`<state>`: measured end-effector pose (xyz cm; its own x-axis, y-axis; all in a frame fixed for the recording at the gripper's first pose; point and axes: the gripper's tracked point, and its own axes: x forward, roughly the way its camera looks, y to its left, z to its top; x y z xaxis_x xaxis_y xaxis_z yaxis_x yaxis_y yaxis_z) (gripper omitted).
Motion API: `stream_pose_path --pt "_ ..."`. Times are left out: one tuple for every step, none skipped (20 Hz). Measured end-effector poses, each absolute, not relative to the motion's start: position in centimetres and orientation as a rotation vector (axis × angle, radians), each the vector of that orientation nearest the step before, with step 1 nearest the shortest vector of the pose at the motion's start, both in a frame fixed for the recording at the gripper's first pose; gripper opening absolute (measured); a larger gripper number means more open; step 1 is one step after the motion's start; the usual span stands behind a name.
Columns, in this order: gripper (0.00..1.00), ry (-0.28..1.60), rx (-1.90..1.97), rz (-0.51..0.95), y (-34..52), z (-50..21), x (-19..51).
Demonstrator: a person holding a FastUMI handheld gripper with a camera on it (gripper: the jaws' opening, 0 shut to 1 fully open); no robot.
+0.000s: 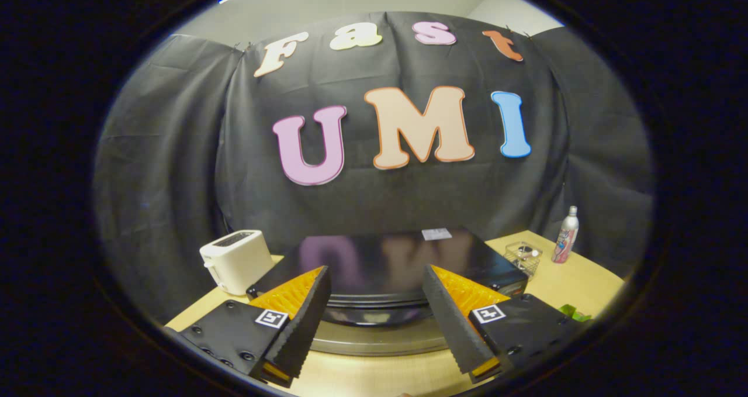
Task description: Open the toaster oven, put the food inside, and close the toaster oven door.
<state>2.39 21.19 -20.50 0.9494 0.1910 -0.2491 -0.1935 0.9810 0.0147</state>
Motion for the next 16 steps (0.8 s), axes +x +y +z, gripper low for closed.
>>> stream_pose_path --pt "0.99 0.27 -0.013 0.19 21.3 -21.4 2.3" --pt "0.99 0.286 -0.024 0.179 21.0 -22.2 2.2" --pt "0.99 0.267 -0.032 0.177 21.0 -21.9 2.1" --pt "0.99 0.257 -0.037 0.172 21.2 -21.7 2.2" --pt "0.99 0.27 -0.04 0.169 21.2 -22.3 2.1" --pt "0.99 0.252 -0.029 0.165 21.1 -21.9 2.2" --pt "0.99 0.266 -0.025 0.164 21.0 -22.4 2.1" --pt "0.99 0.259 -0.024 0.17 21.1 -22.2 1.9" --pt "0.99 0.268 -0.025 0.174 21.0 -22.4 1.5" --pt "0.99 0.267 -0.024 0.175 20.9 -22.2 1.1" --pt "0.99 0.271 -0.027 0.177 20.8 -22.3 0.6" --pt "0.99 0.269 -0.029 0.18 20.7 -22.3 0.5" --pt "0.99 0.272 -0.03 0.182 20.6 -22.4 0.2" --pt "0.99 0.273 -0.028 0.184 20.5 -22.5 -0.6" --pt "0.99 0.277 -0.027 0.187 20.3 -22.6 -1.4" --pt "0.99 0.282 -0.029 0.188 20.2 -22.7 -2.2"
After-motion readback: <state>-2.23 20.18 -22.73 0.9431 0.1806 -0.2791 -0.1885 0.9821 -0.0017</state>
